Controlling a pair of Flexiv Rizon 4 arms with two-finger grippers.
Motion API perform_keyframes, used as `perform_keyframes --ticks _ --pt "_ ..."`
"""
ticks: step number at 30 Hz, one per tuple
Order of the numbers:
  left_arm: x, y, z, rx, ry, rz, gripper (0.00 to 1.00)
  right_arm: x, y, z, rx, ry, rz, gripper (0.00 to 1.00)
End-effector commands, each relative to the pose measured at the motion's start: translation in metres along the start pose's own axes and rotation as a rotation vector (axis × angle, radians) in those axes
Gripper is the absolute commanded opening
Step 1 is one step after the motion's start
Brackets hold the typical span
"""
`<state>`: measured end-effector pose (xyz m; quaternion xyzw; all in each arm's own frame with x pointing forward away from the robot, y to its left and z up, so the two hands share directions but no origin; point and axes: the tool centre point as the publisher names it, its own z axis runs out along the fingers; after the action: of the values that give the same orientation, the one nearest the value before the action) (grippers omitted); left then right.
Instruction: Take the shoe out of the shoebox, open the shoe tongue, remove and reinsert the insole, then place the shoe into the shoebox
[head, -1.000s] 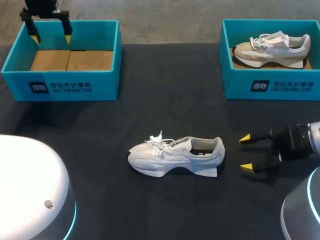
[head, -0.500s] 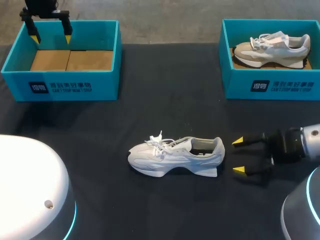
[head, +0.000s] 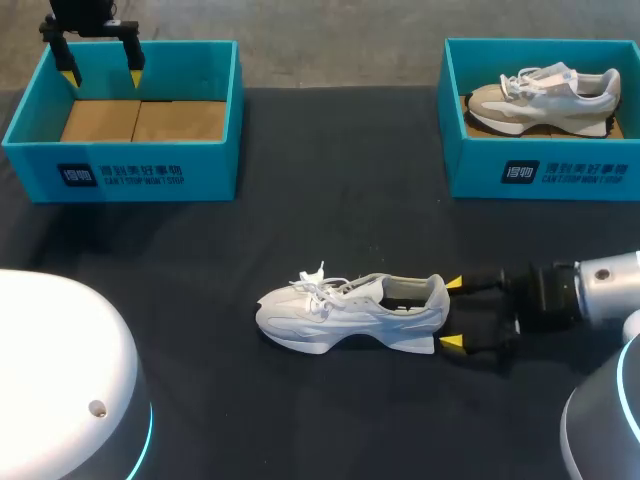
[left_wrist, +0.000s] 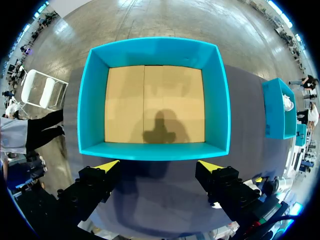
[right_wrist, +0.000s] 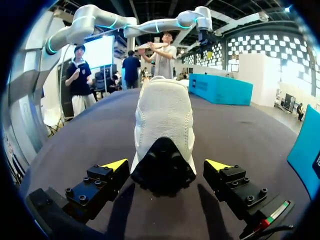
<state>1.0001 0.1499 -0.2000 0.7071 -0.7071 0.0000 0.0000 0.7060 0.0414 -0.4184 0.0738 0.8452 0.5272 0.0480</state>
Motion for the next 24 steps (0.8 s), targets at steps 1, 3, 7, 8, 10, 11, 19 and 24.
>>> perform_keyframes --ticks 1,3,7,8,10,11,19,24 --pt "0.000 0.000 0.000 0.000 0.000 0.000 1.00 -0.006 -0.001 0.013 -0.008 0.005 0.001 1.00" --pt "0.000 0.000 0.000 0.000 0.000 0.000 1.00 -0.006 0.001 0.016 -0.010 0.006 -0.001 1.00" --pt "0.000 0.000 0.000 0.000 0.000 0.000 1.00 -0.006 0.001 0.020 -0.014 0.007 0.002 1.00" --pt "0.000 0.000 0.000 0.000 0.000 0.000 1.00 -0.006 0.002 0.021 -0.014 0.008 0.003 1.00" --pt "0.000 0.000 0.000 0.000 0.000 0.000 1.00 -0.005 0.003 0.023 -0.015 0.008 0.004 1.00" --pt "0.000 0.000 0.000 0.000 0.000 0.000 1.00 -0.005 0.004 0.024 -0.013 0.009 0.005 1.00" --pt "0.000 0.000 0.000 0.000 0.000 0.000 1.00 -0.001 0.010 0.023 0.000 0.007 0.015 1.00" --pt "0.000 0.000 0.000 0.000 0.000 0.000 1.00 0.001 0.018 0.022 0.006 0.001 0.017 1.00"
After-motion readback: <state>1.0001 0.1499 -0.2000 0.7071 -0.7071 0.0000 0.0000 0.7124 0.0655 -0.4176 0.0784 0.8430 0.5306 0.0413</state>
